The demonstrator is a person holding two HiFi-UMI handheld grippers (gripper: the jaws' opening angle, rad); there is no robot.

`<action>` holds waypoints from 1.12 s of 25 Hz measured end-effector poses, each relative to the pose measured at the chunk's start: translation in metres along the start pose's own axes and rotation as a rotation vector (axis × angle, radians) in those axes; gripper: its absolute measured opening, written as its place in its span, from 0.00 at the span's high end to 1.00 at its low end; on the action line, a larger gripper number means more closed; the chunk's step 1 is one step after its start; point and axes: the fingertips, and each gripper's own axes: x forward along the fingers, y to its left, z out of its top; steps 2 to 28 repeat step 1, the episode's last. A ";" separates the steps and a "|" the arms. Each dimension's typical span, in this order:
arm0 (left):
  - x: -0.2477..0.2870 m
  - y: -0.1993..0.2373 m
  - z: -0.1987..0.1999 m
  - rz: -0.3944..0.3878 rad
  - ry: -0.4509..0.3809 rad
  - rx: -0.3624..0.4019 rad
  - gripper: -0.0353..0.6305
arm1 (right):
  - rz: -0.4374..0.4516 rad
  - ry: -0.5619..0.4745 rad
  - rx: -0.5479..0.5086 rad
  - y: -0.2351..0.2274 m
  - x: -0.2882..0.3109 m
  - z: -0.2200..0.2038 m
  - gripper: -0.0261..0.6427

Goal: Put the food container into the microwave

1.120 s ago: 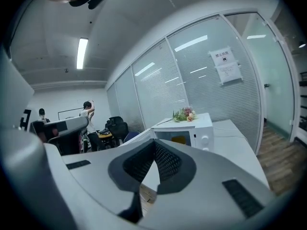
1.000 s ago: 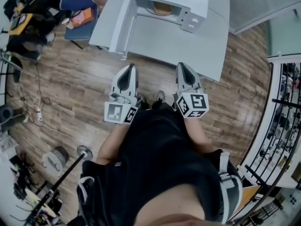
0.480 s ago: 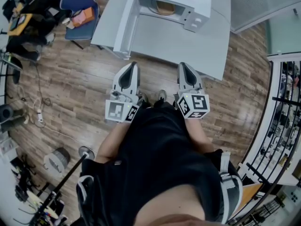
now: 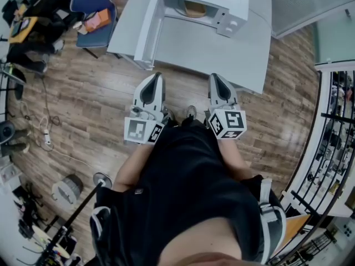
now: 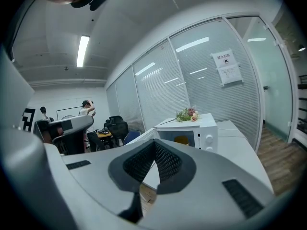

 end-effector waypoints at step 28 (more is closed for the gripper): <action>-0.001 0.001 0.000 0.001 0.001 0.000 0.91 | 0.001 0.001 -0.001 0.001 0.000 0.000 0.92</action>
